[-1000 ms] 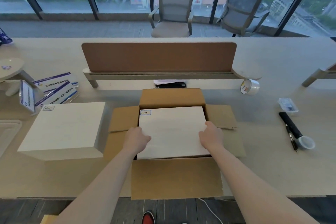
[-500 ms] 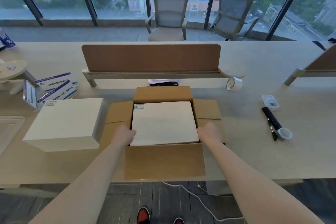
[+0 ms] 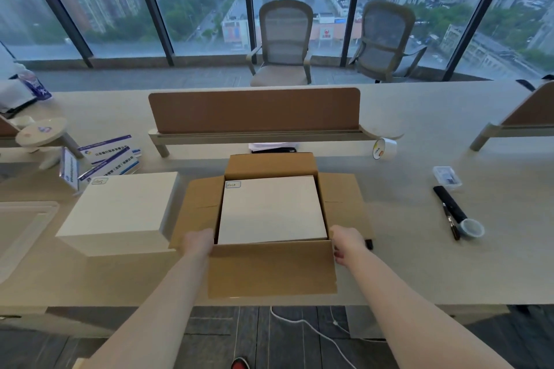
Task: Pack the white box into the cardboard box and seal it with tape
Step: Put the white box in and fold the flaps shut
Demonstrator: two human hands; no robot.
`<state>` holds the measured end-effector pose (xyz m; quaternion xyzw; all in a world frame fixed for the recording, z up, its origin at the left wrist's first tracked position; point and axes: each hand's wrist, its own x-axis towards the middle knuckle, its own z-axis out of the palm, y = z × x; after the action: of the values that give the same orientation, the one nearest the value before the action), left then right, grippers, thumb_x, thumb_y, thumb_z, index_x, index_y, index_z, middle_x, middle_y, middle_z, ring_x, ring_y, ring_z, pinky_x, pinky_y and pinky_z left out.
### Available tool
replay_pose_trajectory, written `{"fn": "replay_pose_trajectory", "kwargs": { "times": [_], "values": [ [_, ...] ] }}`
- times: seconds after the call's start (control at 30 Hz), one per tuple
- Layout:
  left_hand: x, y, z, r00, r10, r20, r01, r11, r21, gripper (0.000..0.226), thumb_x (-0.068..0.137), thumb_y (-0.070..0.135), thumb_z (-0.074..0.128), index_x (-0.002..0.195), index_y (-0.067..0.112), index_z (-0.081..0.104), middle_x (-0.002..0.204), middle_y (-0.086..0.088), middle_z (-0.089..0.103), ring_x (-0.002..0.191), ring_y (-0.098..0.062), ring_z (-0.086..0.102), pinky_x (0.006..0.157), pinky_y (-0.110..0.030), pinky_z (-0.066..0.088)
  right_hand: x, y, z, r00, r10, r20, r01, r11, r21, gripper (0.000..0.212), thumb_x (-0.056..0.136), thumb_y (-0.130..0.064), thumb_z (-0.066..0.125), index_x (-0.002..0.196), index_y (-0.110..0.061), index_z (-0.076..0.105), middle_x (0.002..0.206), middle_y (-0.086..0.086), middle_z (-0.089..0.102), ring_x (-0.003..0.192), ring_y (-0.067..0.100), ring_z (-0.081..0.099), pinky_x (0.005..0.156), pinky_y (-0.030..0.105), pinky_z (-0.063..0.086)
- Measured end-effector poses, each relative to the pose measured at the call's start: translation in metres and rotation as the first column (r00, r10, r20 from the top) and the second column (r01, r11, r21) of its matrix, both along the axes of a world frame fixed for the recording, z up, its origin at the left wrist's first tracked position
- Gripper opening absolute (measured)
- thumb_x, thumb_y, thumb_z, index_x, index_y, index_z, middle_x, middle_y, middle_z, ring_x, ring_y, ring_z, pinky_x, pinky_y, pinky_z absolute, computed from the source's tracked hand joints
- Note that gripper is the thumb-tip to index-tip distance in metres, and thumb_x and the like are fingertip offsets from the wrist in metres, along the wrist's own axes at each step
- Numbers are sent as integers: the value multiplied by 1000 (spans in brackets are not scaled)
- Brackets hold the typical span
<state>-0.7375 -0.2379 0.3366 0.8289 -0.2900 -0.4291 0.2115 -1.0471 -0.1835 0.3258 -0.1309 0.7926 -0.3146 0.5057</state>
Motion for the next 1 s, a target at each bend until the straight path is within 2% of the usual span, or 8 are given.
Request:
{"fn": "replay_pose_trajectory", "kwargs": {
  "times": [0.1, 0.23, 0.33, 0.43, 0.5, 0.63, 0.77, 1.0],
  "values": [
    [5, 2, -3, 991, 122, -63, -123, 992, -22, 51, 87, 20, 58, 125, -10, 44, 112, -22, 60, 101, -35, 60, 82, -42, 50, 3, -1, -2, 996, -86, 19, 87, 994, -59, 10, 84, -15, 47, 82, -8, 52, 79, 11, 53, 75, 26, 53, 86, 50, 57],
    [9, 5, -7, 967, 212, -141, -225, 971, -81, 38, 84, 19, 56, 114, -4, 52, 95, -18, 61, 83, -31, 59, 67, -38, 44, 11, 7, 12, 996, -69, -64, 63, 994, -88, 14, 87, -13, 48, 74, -8, 50, 70, 8, 48, 65, 24, 46, 64, 33, 43],
    [8, 9, -11, 959, 217, -184, -236, 968, -89, 16, 87, 15, 59, 93, 0, 57, 103, -22, 66, 93, -34, 64, 75, -38, 51, 10, 12, 10, 989, 2, -150, -10, 998, -55, 21, 90, -13, 48, 69, -9, 46, 67, 7, 43, 63, 22, 40, 62, 32, 34],
    [4, 11, -12, 978, 115, -171, -131, 988, -84, 27, 77, 17, 65, 95, -3, 63, 101, -19, 67, 95, -35, 65, 90, -44, 56, 9, 15, 10, 956, 158, -247, -164, 986, -2, 24, 95, -18, 46, 72, -9, 50, 70, 6, 49, 64, 22, 47, 66, 33, 48],
    [-2, 14, -6, 996, -11, -84, 5, 998, -66, 27, 80, 16, 68, 92, -6, 59, 93, -15, 63, 92, -32, 61, 84, -36, 53, 10, 16, 11, 894, 298, -336, -293, 954, 68, 25, 97, -22, 46, 76, -11, 56, 75, 4, 57, 66, 20, 54, 74, 36, 57],
    [-12, 16, 4, 927, -277, 251, 288, 958, -8, 27, 89, 13, 60, 65, 4, 50, 78, -12, 59, 71, -27, 56, 65, -31, 46, 16, 19, 12, 576, 479, -662, -429, 867, 254, 30, 97, -19, 46, 70, -16, 58, 70, 0, 62, 57, 15, 55, 49, 23, 40],
    [-13, 17, 1, 824, -441, 355, 472, 882, 1, 16, 91, 17, 56, 102, 11, 65, 108, -9, 64, 89, -25, 59, 66, -31, 51, 21, 21, 11, 338, 534, -775, -500, 800, 333, 23, 97, -12, 41, 80, -18, 53, 76, -2, 57, 64, 15, 53, 48, 25, 33],
    [-8, 13, -10, 742, -535, 405, 545, 832, 102, 17, 91, 18, 52, 89, 6, 64, 109, -14, 60, 95, -30, 57, 71, -32, 46, 25, 3, -1, 419, 581, -698, -557, 771, 308, 16, 97, -13, 43, 96, -14, 59, 101, 6, 61, 81, 22, 60, 63, 31, 47]
  ]
}}
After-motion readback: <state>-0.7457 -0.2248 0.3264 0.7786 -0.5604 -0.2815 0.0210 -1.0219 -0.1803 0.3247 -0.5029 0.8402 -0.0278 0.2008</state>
